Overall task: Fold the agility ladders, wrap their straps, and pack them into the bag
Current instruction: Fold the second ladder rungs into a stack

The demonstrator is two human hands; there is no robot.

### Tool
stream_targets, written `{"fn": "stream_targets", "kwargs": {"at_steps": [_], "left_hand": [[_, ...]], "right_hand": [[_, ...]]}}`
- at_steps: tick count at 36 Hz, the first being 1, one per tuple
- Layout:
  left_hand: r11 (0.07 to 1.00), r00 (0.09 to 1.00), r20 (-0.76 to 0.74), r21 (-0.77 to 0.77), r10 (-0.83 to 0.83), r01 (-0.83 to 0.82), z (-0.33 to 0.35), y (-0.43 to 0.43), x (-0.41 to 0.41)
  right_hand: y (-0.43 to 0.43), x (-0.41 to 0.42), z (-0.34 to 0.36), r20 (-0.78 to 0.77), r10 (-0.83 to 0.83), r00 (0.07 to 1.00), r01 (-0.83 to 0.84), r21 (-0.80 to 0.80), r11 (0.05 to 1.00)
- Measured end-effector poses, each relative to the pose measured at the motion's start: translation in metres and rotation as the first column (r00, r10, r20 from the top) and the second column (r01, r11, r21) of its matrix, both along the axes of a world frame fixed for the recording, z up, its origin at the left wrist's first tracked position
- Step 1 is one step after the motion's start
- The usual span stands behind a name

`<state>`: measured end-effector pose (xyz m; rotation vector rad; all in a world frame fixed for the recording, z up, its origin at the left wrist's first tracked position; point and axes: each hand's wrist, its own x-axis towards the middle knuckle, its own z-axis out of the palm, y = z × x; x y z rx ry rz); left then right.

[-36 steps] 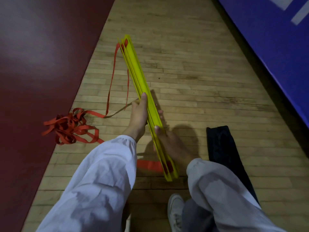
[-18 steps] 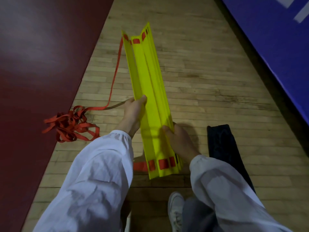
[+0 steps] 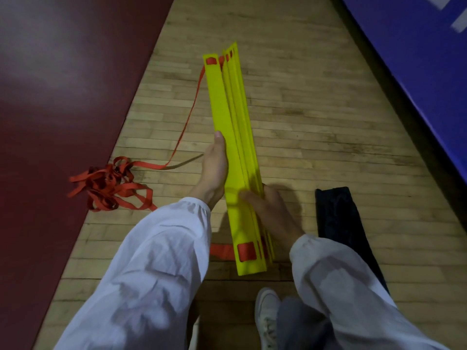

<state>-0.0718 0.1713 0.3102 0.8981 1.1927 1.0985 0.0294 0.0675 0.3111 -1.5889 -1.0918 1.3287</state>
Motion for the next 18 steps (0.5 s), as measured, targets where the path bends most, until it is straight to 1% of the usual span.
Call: {"fn": "stream_targets", "kwargs": {"at_steps": [3,5,8,10,12,14,16,18], "left_hand": [[0.998,0.995,-0.08,0.043,0.051,-0.048,-0.0005,-0.0015,0.0002],[0.996,0.992,-0.09,0.05,0.085,-0.08,-0.0029,-0.0011,0.0008],[0.995,0.991,-0.101,0.057,0.092,-0.086,-0.0069,0.0027,0.0032],[0.998,0.994,-0.094,0.0,0.057,-0.058,-0.0069,0.0042,0.0046],[0.998,0.999,-0.047,-0.056,-0.011,0.009,-0.0042,0.0021,0.0046],[0.995,0.997,-0.014,-0.063,-0.081,0.08,-0.005,0.0007,0.0047],[0.992,0.993,-0.044,-0.066,-0.111,0.108,-0.0058,0.0007,0.0029],[0.995,0.994,-0.072,-0.053,-0.084,0.08,-0.0052,0.002,0.0021]], "right_hand": [[0.0005,-0.0027,-0.0003,0.001,-0.005,1.0,0.005,0.009,1.0],[-0.0002,-0.0051,0.0005,0.004,0.007,1.0,-0.007,0.025,1.0],[-0.0013,-0.0056,0.0008,-0.028,0.007,1.0,-0.006,0.031,1.0],[-0.0015,-0.0059,0.0004,-0.024,0.008,1.0,-0.007,0.033,0.999],[-0.0036,-0.0078,0.0019,-0.017,0.048,0.999,-0.047,0.039,0.998],[-0.0067,-0.0093,0.0037,-0.003,0.101,0.995,-0.101,0.038,0.994],[-0.0078,-0.0081,0.0043,0.057,0.154,0.986,-0.156,0.023,0.987],[-0.0048,-0.0029,-0.0001,0.122,0.199,0.972,-0.198,-0.022,0.98]]}}
